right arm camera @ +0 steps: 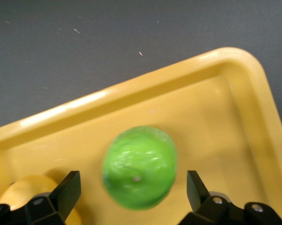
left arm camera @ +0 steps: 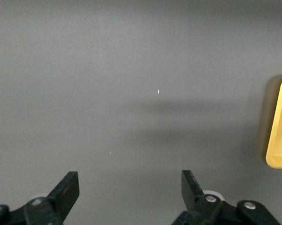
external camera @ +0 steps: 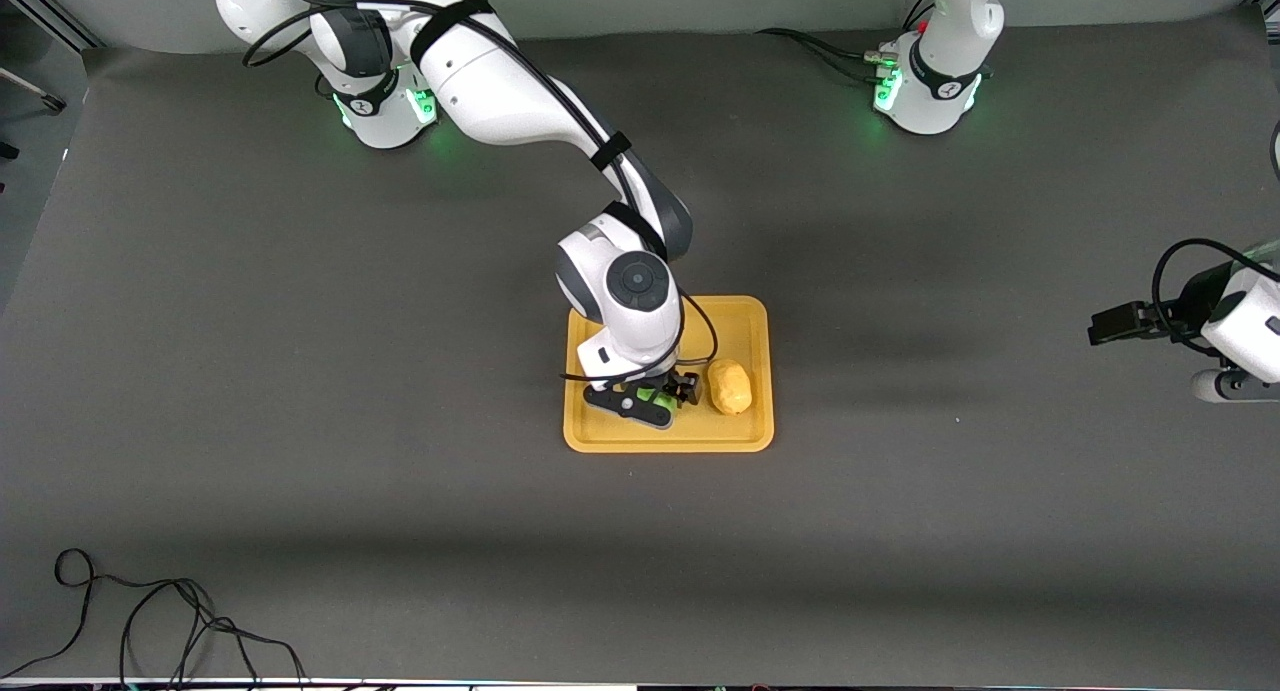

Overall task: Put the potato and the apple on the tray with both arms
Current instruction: 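Open the right gripper to release the apple and withdraw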

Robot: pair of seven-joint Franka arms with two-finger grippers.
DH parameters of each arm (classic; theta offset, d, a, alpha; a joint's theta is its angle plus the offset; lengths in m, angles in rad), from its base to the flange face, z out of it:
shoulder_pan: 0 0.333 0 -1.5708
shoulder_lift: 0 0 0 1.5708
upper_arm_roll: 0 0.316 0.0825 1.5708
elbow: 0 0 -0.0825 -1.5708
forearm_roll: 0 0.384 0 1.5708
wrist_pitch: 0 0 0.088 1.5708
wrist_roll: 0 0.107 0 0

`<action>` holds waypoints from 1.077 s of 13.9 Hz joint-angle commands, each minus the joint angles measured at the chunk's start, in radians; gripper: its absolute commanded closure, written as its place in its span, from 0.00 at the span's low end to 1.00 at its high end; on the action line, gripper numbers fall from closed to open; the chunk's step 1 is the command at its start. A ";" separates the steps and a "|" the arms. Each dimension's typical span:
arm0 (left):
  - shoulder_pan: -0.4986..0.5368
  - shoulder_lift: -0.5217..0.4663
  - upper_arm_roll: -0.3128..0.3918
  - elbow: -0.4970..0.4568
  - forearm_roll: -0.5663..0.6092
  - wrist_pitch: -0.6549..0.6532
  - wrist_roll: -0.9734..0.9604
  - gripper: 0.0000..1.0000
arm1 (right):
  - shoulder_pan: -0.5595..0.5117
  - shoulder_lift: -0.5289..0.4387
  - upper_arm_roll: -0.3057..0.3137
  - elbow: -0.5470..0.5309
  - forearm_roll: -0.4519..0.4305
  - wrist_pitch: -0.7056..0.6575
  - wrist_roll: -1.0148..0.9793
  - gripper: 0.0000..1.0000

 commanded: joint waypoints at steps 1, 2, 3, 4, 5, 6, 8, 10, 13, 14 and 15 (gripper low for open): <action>-0.018 -0.022 0.002 0.050 0.023 -0.094 -0.014 0.01 | -0.002 -0.121 -0.018 0.010 0.023 -0.181 0.008 0.00; -0.011 -0.033 0.006 0.056 0.011 -0.088 -0.013 0.00 | -0.016 -0.168 -0.020 0.010 0.023 -0.227 0.005 0.00; -0.013 -0.030 0.005 0.071 0.017 -0.088 -0.011 0.00 | -0.034 -0.216 -0.017 0.010 0.017 -0.269 0.003 0.00; -0.021 -0.022 0.005 0.079 0.025 -0.085 -0.011 0.00 | -0.046 -0.265 -0.015 0.010 0.013 -0.312 -0.007 0.00; -0.021 -0.007 0.003 0.090 0.026 -0.082 0.009 0.00 | -0.056 -0.315 -0.017 0.005 0.011 -0.356 -0.039 0.00; -0.027 0.016 0.000 0.120 0.023 -0.074 0.006 0.00 | -0.072 -0.363 -0.021 -0.002 0.006 -0.398 -0.097 0.00; -0.057 0.052 0.002 0.185 0.032 -0.093 -0.007 0.00 | -0.111 -0.440 -0.056 -0.010 -0.012 -0.531 -0.263 0.00; -0.045 0.044 0.003 0.182 0.037 -0.111 0.010 0.01 | -0.137 -0.520 -0.124 -0.045 -0.014 -0.641 -0.450 0.00; -0.047 0.044 0.009 0.182 0.045 -0.114 -0.006 0.00 | -0.207 -0.697 -0.164 -0.212 -0.065 -0.647 -0.625 0.00; -0.048 0.049 0.009 0.180 0.045 -0.111 -0.010 0.00 | -0.239 -0.745 -0.152 -0.252 -0.104 -0.646 -0.664 0.00; -0.053 0.052 0.008 0.176 0.045 -0.111 -0.013 0.00 | -0.287 -0.793 -0.139 -0.292 -0.130 -0.645 -0.726 0.00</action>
